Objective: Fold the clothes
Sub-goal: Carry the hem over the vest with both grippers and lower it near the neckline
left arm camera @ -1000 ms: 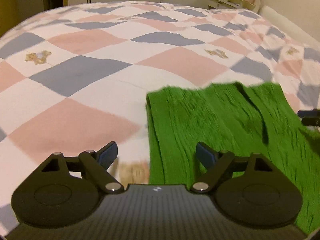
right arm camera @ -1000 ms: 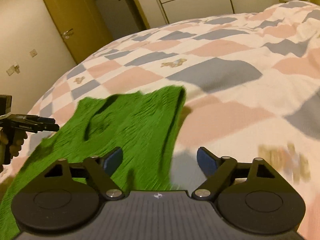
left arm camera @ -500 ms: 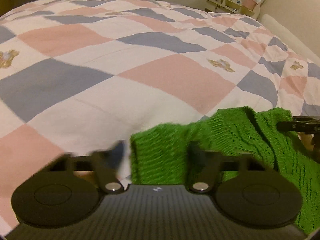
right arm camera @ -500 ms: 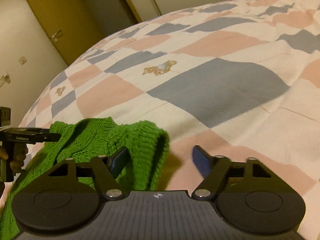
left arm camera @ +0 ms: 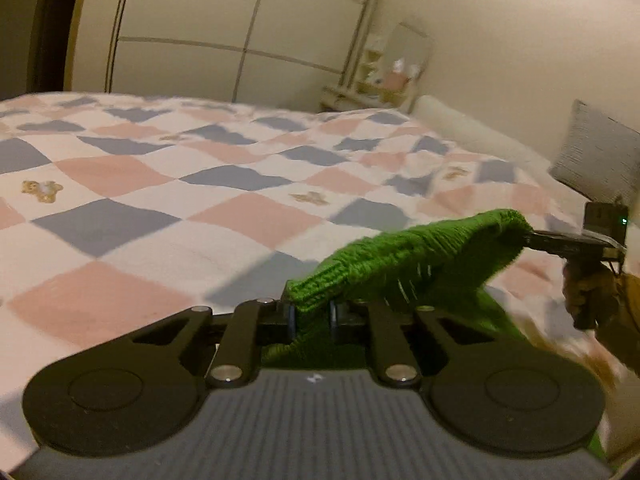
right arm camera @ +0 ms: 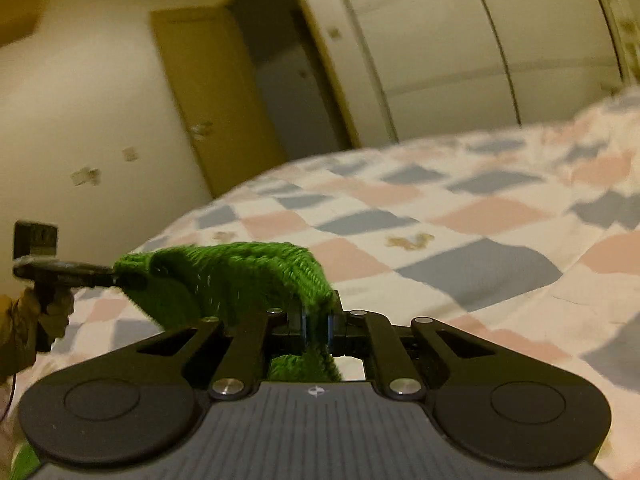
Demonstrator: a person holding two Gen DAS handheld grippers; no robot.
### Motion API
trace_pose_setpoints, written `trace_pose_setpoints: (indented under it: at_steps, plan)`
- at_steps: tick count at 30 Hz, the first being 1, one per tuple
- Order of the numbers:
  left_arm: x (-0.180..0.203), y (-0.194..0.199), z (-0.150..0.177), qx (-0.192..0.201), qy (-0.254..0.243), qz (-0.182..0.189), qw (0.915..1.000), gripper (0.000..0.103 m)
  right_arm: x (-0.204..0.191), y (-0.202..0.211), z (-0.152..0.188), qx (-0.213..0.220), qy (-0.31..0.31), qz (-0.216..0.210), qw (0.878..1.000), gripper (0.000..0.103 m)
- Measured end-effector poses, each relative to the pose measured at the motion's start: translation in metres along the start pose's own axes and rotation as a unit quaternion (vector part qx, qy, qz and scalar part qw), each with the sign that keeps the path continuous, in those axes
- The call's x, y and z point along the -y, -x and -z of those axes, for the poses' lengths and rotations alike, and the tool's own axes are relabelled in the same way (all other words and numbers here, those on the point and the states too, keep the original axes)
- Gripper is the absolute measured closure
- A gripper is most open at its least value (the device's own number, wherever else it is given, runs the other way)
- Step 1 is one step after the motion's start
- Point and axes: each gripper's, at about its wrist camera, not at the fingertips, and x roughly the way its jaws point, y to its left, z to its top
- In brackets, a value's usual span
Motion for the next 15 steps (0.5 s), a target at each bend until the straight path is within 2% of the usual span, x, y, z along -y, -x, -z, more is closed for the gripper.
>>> trace_pose_setpoints:
  at_steps: [4, 6, 8, 9, 10, 11, 13, 15]
  plan:
    - [0.041, 0.051, 0.064, -0.040, 0.001, 0.002, 0.9992, 0.087, -0.041, 0.063, 0.024, 0.034, 0.032, -0.007, 0.999, 0.093]
    - [0.060, 0.063, 0.101, -0.077, -0.011, -0.023, 0.9967, 0.085, -0.066, 0.077, 0.059, -0.018, 0.043, 0.014, 0.999, 0.089]
    - [0.077, 0.071, 0.131, -0.111, -0.025, -0.046, 0.9925, 0.085, -0.087, 0.086, 0.096, -0.075, 0.052, 0.041, 0.995, 0.080]
    - [0.086, 0.075, 0.144, -0.125, -0.033, -0.057, 0.9900, 0.083, -0.093, 0.090, 0.109, -0.086, 0.043, 0.051, 0.994, 0.077]
    - [0.095, 0.079, 0.151, -0.127, -0.046, -0.068, 0.9886, 0.078, -0.098, 0.094, 0.123, -0.097, 0.034, 0.060, 0.993, 0.077]
    - [0.103, 0.084, 0.156, -0.127, -0.052, -0.074, 0.9878, 0.066, -0.103, 0.099, 0.135, -0.104, 0.022, 0.066, 0.992, 0.073]
    - [0.102, 0.089, 0.151, -0.110, -0.001, -0.055, 0.9924, 0.058, -0.101, 0.112, 0.140, -0.078, -0.041, 0.049, 0.995, 0.063]
    - [0.095, 0.094, 0.146, -0.085, 0.066, -0.044, 0.9932, 0.058, -0.096, 0.122, 0.138, -0.043, -0.107, 0.036, 0.993, 0.058]
